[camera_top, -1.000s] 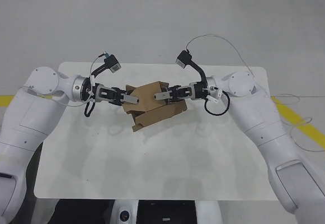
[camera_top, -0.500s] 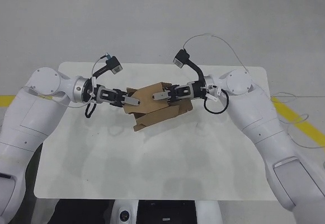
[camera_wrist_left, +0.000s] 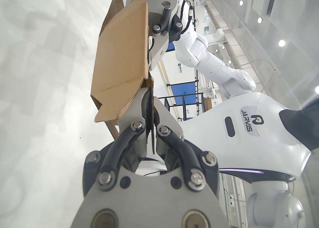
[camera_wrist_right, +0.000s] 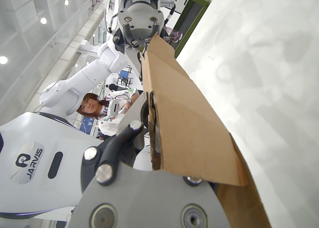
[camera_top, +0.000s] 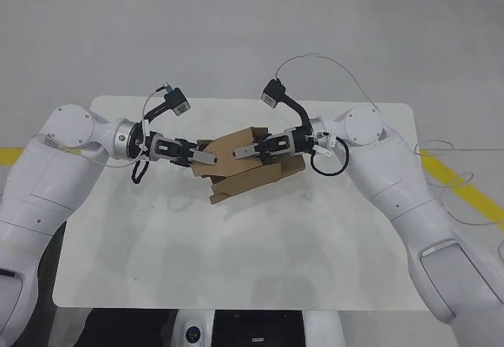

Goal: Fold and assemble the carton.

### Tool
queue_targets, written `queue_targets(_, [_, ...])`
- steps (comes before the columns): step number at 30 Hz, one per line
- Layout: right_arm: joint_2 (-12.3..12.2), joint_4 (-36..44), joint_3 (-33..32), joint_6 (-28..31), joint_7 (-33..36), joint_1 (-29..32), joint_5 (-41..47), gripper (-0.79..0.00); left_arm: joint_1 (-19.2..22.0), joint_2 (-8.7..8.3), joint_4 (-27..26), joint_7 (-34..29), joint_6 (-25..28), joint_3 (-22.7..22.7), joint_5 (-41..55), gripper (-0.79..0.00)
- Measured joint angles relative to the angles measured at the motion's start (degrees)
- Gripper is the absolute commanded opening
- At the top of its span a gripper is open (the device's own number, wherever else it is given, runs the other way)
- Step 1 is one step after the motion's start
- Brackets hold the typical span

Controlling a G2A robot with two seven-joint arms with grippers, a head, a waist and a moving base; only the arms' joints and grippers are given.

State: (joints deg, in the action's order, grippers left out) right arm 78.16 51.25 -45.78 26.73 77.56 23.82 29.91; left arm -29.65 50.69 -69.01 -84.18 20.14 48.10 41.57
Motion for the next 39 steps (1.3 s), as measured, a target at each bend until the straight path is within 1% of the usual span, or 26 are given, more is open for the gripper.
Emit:
queue_targets(1, [0.0,-0.1,0.0,0.0,0.0,0.0,0.0,-0.785,0.0,-0.03,0.0,-0.1,-0.2,0.0,0.2,-0.785])
queue_targets(2, [0.1,-0.1,0.0,-0.1,0.1,0.0,0.0,-0.785,0.0,-0.05,0.0,-0.2,-0.2,0.0,0.2,-0.696])
queue_targets(3, [0.1,-0.1,0.0,-0.1,0.1,0.0,0.1,-0.785,0.0,-0.07,0.0,-0.2,-0.3,0.0,0.2,-0.542])
queue_targets(4, [0.1,-0.2,0.0,-0.1,0.1,-0.1,0.1,-0.785,0.1,-0.10,0.0,-0.3,-0.3,0.0,0.3,-0.428])
queue_targets(5, [0.1,-0.2,0.0,0.0,0.0,-0.1,0.1,-0.785,0.1,-0.12,0.0,-0.3,-0.3,0.1,0.4,-0.283])
queue_targets(6, [0.1,-0.2,0.0,0.1,-0.1,-0.1,0.0,-0.785,0.1,-0.15,0.1,-0.3,-0.3,0.2,0.6,0.000])
queue_targets(14, [0.2,-1.3,-0.8,1.4,-2.4,0.1,-0.8,-0.785,0.2,-0.33,0.2,-1.4,-1.4,1.2,2.4,0.000])
queue_targets(22, [0.1,-0.6,-1.7,1.1,-7.3,0.7,-3.8,-0.785,-0.6,-0.45,-1.2,-3.8,-3.8,3.6,6.7,0.000])
queue_targets(28, [0.1,0.7,-1.9,0.3,-9.6,1.3,-5.8,-0.785,-1.6,-0.73,-2.1,-3.8,-3.8,4.7,9.6,0.000])
queue_targets(39, [0.6,3.6,-1.3,-0.5,-11.1,2.0,-7.4,-0.785,-1.4,-0.72,-1.7,-3.8,-3.8,4.6,12.3,0.000])
